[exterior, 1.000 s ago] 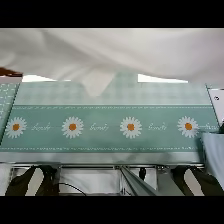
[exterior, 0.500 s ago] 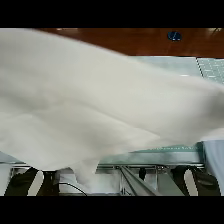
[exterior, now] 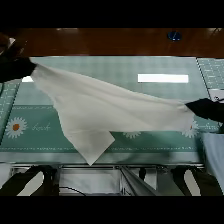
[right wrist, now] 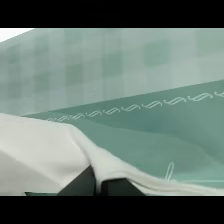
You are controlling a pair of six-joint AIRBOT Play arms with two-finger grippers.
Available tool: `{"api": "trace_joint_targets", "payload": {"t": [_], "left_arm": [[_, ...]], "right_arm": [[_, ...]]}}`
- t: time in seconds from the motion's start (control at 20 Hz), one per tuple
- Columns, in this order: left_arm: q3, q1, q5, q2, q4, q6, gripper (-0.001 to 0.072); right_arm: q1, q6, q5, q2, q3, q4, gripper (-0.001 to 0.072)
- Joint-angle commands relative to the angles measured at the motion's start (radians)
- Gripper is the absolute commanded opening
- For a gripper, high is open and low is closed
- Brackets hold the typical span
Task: Fold the shirts.
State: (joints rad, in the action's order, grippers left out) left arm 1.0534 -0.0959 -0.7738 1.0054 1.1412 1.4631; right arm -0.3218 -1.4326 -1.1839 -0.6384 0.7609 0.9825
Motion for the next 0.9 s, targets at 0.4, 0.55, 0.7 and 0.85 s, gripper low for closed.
{"api": "trace_joint_targets", "payload": {"t": [0.4, 0.55, 0.7, 0.85], "left_arm": [[0.081, 0.132, 0.338, 0.407, -0.18, 0.025, 0.051], [0.133, 0.029, 0.077, 0.38, -0.105, 0.024, 0.051], [0.156, -0.159, -0.275, 0.332, -0.058, 0.012, 0.051], [0.024, -0.301, -0.57, 0.28, -0.026, -0.064, 0.051]], "right_arm": [[-0.002, 0.165, 0.231, -0.943, 0.388, -0.415, 0.0412], [-0.068, 0.151, 0.008, -0.968, 0.534, -0.34, 0.0412], [-0.208, 0.158, -0.103, -0.862, 0.57, -0.166, 0.0412], [-0.321, 0.13, -0.099, -0.696, 0.421, 0.069, 0.041]]}}
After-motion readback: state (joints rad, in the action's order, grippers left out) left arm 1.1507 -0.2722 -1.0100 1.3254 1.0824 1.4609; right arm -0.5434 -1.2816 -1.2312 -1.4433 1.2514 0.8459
